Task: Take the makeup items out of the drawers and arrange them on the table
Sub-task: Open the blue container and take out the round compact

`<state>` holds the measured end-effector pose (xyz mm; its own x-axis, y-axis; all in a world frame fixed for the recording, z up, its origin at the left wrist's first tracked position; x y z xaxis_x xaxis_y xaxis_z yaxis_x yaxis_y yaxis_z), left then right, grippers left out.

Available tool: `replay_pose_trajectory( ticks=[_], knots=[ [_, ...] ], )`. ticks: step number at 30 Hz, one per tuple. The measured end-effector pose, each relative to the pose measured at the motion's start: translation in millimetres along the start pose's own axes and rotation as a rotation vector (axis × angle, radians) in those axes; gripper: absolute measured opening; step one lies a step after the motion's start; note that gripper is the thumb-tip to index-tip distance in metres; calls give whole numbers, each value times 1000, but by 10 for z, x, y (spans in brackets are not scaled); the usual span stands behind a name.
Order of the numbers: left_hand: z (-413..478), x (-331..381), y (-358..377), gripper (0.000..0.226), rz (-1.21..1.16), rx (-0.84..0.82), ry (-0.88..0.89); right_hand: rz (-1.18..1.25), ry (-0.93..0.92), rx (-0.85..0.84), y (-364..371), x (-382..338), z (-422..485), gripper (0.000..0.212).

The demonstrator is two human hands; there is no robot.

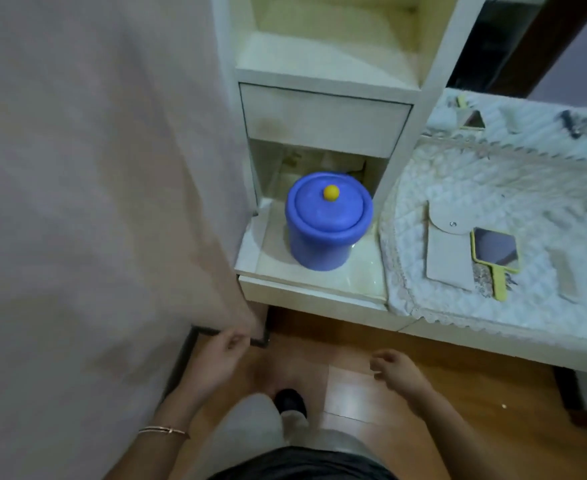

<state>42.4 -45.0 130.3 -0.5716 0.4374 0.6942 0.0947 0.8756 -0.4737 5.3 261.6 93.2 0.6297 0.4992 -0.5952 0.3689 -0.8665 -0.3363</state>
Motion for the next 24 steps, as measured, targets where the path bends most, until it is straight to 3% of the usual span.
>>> replay_pose_trajectory(
  ticks=[5,10,13,16,20,24],
  knots=[
    [316,1196,-189,21,-54,65,361,162,-344,174,-282,-1197,-143,20],
    [603,1953,-395,75,288,205,647,238,-663,429,-506,-2241,-291,11],
    [786,2067,-378,102,407,124,664,29,-748,485,-429,-2654,-186,26],
    [890,2052,-358,107,323,36,650,-221,-739,492,-297,-2778,-4,40],
    [959,2002,-354,119,276,36,641,-187,-763,560,-272,-2743,30,30],
    [957,2045,-362,117,245,23,689,-78,-826,557,-324,-2751,-88,26]
  ],
)
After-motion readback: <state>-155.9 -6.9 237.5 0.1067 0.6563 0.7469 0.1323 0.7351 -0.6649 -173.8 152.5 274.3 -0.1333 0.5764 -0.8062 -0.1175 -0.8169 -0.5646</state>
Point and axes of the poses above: each hand's wrist, its own z-axis towards the middle knuckle, its own y-axis out of the palm, x = y × z, the point moved 6 cm from there along z, towards the middle knuckle, and after that the axes turned 5 degrees about z, right-handed, at the moved point
